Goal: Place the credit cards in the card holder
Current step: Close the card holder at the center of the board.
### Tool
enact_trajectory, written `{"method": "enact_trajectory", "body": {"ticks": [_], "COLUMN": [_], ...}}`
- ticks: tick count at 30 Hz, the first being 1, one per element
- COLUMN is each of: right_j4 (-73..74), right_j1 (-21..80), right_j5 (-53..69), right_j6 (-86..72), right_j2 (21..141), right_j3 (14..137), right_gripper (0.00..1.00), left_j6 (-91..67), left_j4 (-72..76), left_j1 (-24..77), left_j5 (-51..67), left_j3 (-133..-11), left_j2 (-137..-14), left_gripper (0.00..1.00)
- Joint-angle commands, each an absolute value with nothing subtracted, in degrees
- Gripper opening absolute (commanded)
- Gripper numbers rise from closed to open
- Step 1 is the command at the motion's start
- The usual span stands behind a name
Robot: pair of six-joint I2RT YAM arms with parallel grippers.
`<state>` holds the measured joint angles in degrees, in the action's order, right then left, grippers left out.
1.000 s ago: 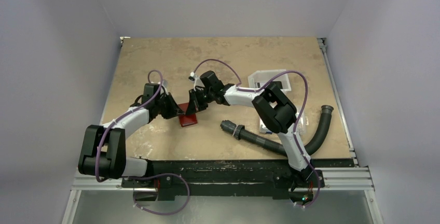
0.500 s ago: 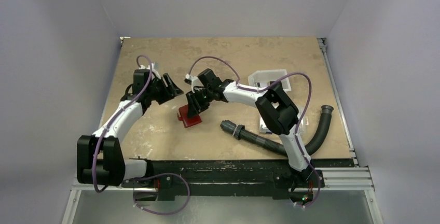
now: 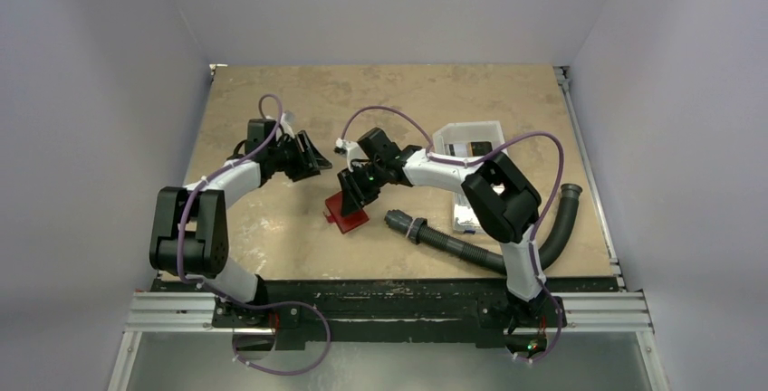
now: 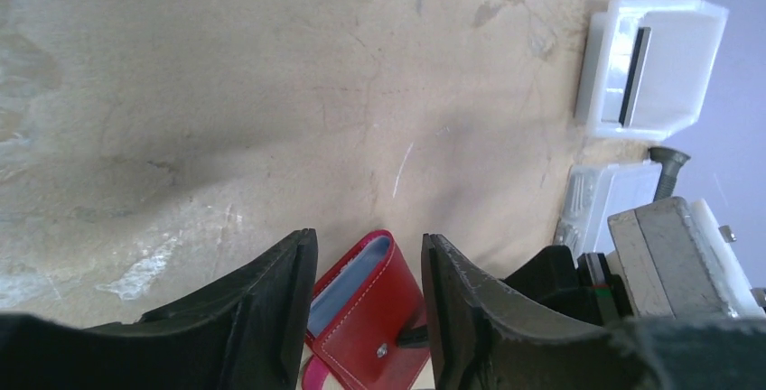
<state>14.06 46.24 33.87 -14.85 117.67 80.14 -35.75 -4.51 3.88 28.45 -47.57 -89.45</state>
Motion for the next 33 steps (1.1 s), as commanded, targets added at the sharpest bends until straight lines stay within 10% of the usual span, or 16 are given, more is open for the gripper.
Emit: {"method": "enact_trajectory", "body": {"ticks": [1,12,19,33], "right_j4": [16.61,15.79,8.85,-1.9], "right_j1": [46.4,45.71,45.72,46.14], "right_j5": [32.74,30.18,32.0,21.32], "right_j6": [-10.32,-14.51,-18.45,-31.36], "right_j2": [112.64,108.41,115.89,116.43], "right_j3": [79.6,76.09,78.13,68.76], "right_gripper": [0.4,0.43,0.04,0.0], "left_j6": [-30.73,-33.08,-37.37,-49.74], "left_j4": [-4.55,-14.39,-26.03,-32.43], "left_j1": [4.42,5.71,5.84,13.62], "left_j5": [33.7,25.97,20.85,8.67], "left_j3": [-50.27,-49.39,-45.15,-40.15], "left_j2": [-89.86,-84.43,-74.64,-65.78], "left_gripper": [0.48,0.46,0.41,0.42]}}
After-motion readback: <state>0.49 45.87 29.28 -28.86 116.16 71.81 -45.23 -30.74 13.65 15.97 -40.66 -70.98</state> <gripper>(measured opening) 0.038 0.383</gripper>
